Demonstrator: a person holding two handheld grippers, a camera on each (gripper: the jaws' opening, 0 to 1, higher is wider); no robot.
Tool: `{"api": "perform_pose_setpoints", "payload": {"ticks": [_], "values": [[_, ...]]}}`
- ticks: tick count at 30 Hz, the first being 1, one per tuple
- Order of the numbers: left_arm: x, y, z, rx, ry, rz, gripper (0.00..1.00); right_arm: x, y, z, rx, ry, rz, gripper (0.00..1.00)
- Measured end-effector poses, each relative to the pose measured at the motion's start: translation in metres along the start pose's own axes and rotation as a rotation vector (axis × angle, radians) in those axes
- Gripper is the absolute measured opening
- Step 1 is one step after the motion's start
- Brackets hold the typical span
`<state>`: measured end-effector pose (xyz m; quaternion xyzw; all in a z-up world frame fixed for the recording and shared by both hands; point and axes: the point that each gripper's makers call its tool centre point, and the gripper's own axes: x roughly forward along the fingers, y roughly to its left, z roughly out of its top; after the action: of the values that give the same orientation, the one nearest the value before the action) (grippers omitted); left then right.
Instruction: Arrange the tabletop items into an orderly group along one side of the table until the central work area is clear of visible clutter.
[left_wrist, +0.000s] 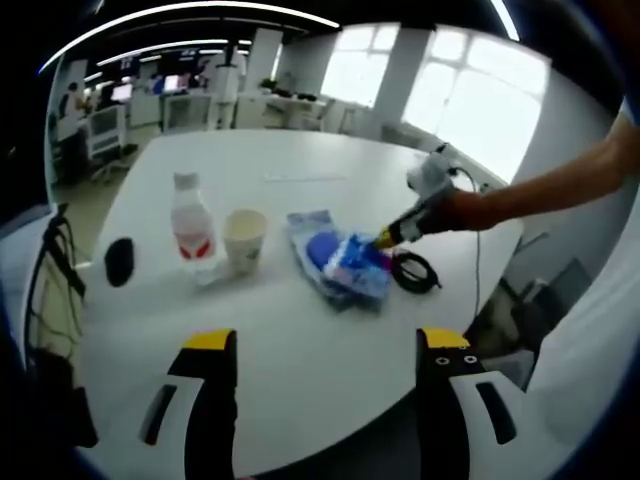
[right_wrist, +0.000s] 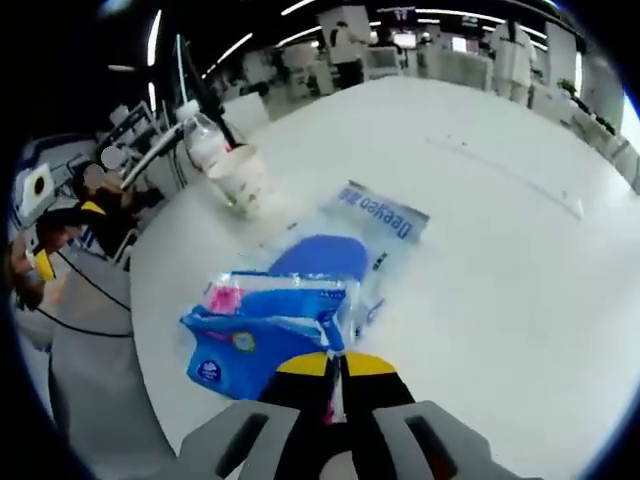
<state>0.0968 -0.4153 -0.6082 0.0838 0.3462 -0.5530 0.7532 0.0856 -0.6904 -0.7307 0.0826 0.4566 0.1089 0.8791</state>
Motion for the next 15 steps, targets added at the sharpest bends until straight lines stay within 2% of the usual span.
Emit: {"api": "perform_pose_setpoints", "payload": {"ticks": [7, 10, 15], "values": [[0.007, -0.002, -0.001, 0.008, 0.009, -0.013, 0.73, -0.010, -0.021, 0.004, 0.078, -0.053, -0.037, 0.00], [0.008, -0.007, 0.001, 0.013, 0.013, -0.018, 0.73, -0.021, -0.028, 0.004, 0.125, -0.084, -0.065, 0.00], [0.010, -0.007, 0.000, 0.016, 0.019, -0.020, 0.73, -0.035, -0.045, 0.003, 0.154, -0.101, -0.087, 0.00]]}}
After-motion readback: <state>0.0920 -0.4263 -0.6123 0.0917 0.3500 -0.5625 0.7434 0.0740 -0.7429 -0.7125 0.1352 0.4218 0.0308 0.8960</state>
